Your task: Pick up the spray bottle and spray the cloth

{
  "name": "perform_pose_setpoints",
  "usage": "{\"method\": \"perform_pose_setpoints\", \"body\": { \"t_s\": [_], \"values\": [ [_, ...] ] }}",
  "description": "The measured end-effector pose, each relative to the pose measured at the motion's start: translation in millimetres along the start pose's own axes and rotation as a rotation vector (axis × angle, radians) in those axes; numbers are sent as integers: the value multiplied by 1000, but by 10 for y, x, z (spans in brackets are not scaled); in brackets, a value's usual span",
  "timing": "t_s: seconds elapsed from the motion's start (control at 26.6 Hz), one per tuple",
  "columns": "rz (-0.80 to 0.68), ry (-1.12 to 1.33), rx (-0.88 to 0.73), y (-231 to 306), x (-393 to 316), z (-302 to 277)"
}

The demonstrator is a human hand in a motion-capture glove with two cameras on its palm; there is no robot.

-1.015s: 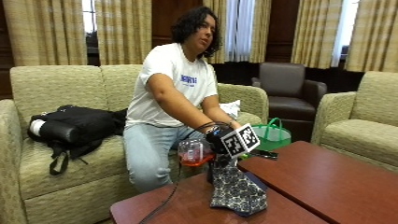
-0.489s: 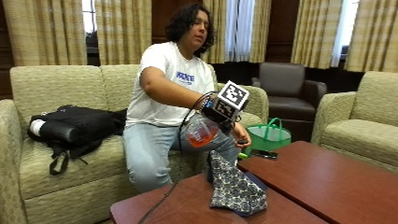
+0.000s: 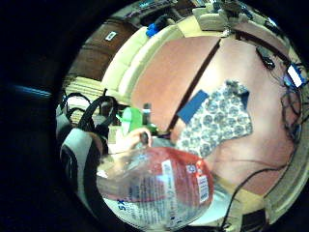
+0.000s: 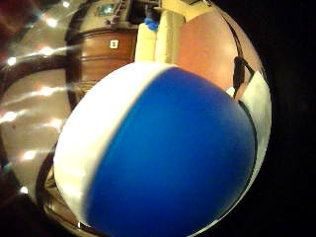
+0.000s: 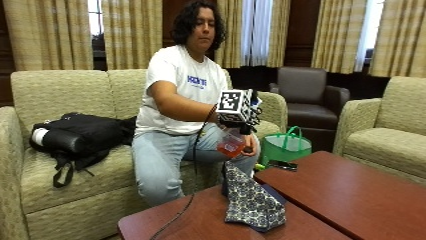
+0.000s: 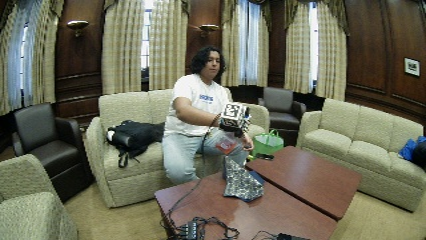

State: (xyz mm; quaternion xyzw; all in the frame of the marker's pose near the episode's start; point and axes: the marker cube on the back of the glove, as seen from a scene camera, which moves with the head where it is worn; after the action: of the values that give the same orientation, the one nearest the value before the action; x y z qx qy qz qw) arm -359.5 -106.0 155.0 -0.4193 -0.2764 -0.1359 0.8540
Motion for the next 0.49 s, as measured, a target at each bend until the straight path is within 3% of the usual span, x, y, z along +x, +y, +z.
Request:
{"method": "perform_pose_setpoints", "body": {
  "t_s": [0.49],
  "values": [
    [-32, -116, 49, -289, 42, 565]
  ]
}}
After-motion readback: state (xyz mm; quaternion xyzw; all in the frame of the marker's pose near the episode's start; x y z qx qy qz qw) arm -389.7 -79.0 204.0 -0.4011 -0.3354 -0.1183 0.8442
